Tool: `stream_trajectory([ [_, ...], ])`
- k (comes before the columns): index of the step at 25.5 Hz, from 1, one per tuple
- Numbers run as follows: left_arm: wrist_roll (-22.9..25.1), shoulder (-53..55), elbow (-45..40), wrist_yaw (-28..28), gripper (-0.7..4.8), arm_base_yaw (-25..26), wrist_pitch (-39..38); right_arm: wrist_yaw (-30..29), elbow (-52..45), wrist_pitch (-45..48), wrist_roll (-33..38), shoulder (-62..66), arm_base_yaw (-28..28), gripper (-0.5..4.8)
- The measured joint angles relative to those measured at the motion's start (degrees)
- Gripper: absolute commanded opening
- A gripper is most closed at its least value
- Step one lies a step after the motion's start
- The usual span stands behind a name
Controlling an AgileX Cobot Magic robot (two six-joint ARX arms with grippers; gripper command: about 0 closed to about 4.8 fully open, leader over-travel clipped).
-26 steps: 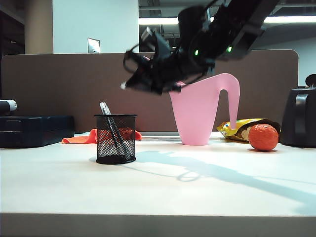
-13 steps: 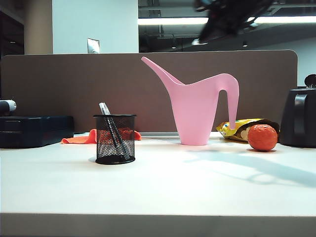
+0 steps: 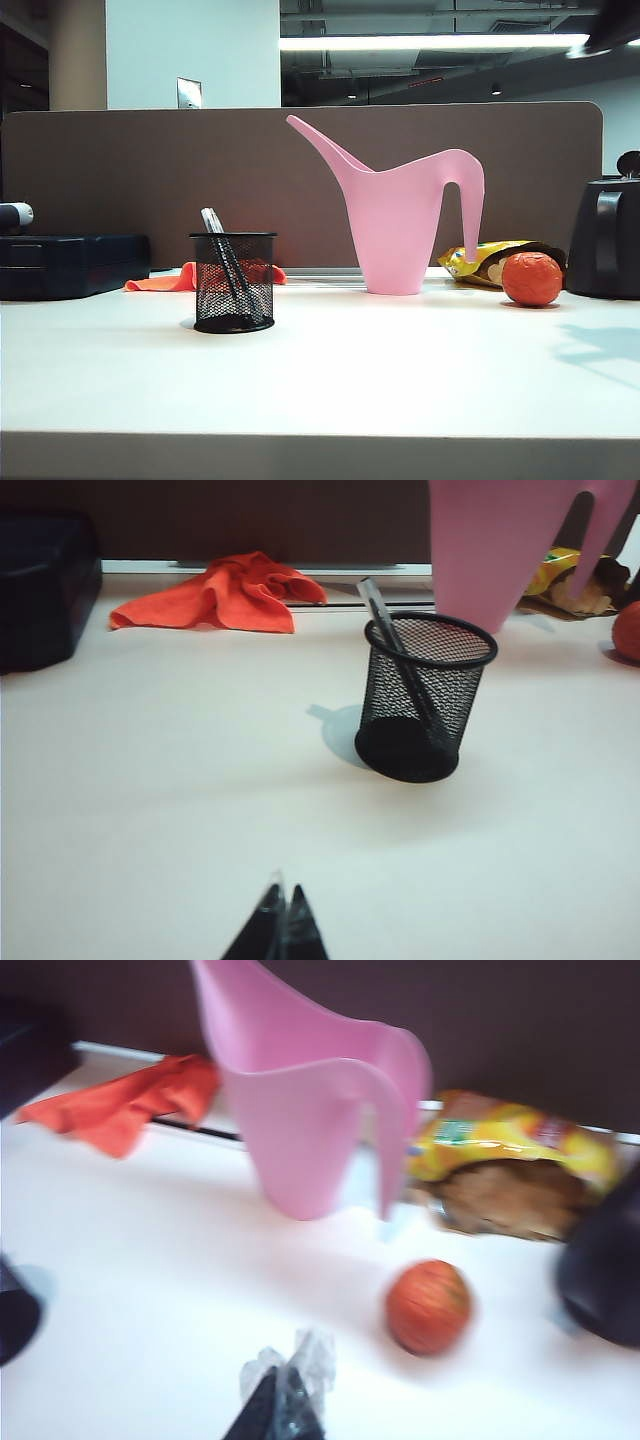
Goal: Pick up a few water-based pens and put them in the pen basket.
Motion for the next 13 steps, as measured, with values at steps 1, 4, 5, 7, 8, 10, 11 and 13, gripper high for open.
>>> stream_trajectory([
  [1, 0.0, 0.0, 0.0, -0.6, -0.05, 0.0, 0.3, 1.3, -1.5, 0.1, 0.1, -2.0, -0.4, -0.06],
  [4, 0.0, 0.0, 0.0, -2.1, -0.05, 0.0, 1.5, 8.6, -10.5, 0.2, 1.7, -12.3, -0.2, -0.06],
  [5, 0.0, 0.0, 0.0, -2.2, -0.05, 0.0, 1.7, 10.1, -12.1, 0.3, 2.0, -14.4, -0.3, -0.06],
  [7, 0.0, 0.0, 0.0, -2.3, -0.05, 0.0, 2.1, 12.4, -16.3, 0.3, 2.5, -20.4, -0.3, -0.06],
  [8, 0.0, 0.0, 0.0, -2.3, -0.05, 0.0, 2.2, 12.9, -18.8, 0.7, 2.6, -23.5, -0.3, -0.06],
  [10, 0.0, 0.0, 0.0, -2.3, -0.05, 0.0, 2.1, 13.2, -22.1, 0.7, 2.6, -27.8, -0.3, -0.06],
  [11, 0.0, 0.0, 0.0, -2.3, -0.05, 0.0, 2.2, 13.3, -23.9, 0.7, 2.6, -30.3, -0.3, -0.06],
  [13, 0.0, 0.0, 0.0, -2.3, -0.05, 0.0, 2.2, 12.4, -27.0, 0.7, 2.6, -34.0, -0.3, -0.06],
])
